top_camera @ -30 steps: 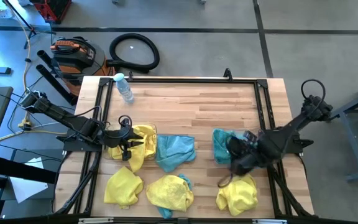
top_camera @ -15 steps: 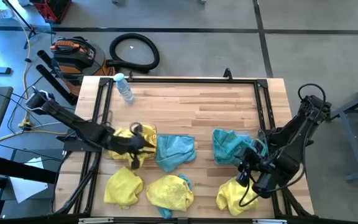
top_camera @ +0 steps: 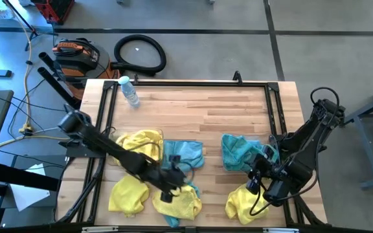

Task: Sort microfiber towel by color & place in baskets
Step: Put the bottom middle yellow microfiber cloth into the left transparent bin

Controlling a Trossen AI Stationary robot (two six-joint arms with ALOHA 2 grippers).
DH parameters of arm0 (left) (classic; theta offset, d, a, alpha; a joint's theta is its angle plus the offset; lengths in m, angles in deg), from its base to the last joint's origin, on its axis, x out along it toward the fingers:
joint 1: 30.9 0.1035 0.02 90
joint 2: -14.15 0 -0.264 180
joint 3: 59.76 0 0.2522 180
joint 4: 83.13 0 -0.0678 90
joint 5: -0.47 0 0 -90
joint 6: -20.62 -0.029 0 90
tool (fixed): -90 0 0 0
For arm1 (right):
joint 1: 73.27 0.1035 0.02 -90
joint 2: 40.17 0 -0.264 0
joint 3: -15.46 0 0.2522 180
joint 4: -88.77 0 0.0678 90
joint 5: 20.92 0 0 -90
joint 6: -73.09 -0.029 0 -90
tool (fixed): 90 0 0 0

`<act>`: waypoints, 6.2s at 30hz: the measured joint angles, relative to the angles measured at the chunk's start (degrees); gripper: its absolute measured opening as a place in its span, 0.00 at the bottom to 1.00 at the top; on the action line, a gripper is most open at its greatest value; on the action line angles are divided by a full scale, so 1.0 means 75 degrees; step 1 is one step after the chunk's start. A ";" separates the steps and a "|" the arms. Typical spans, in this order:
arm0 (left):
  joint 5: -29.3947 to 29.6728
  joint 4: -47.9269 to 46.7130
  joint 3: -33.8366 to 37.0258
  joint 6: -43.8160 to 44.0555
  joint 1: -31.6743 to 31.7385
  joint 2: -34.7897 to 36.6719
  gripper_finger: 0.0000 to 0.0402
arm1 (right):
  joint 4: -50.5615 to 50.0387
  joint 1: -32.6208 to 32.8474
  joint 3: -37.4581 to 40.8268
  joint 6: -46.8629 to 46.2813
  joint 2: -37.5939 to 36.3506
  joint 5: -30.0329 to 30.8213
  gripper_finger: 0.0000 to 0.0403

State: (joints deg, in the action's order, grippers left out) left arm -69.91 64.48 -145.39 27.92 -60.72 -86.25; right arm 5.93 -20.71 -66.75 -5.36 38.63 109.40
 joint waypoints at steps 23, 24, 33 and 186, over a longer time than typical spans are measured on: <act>-0.0962 -0.1458 -0.1219 0.0165 -0.0104 -0.1222 0.01 | 0.0608 0.0000 -0.0002 0.0005 0.0018 0.0636 0.33; -0.0955 -0.1741 -0.1219 0.0116 -0.0118 -0.0984 0.01 | 0.0632 -0.0003 -0.0003 0.0004 0.0042 0.0647 0.33; 0.0227 -0.4068 -0.1222 0.0738 -0.0134 0.2389 0.00 | 0.0725 -0.0023 -0.0003 -0.0274 0.0656 0.0559 0.33; -0.0820 -0.2298 0.4979 0.4810 0.0020 0.3877 0.23 | 0.2255 -0.0676 -0.0003 -0.0472 0.1749 0.1459 0.33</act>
State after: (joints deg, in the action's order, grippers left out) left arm -76.06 47.24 -108.04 63.99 -60.57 -57.17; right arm 22.85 -25.78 -66.77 -8.90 51.75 120.34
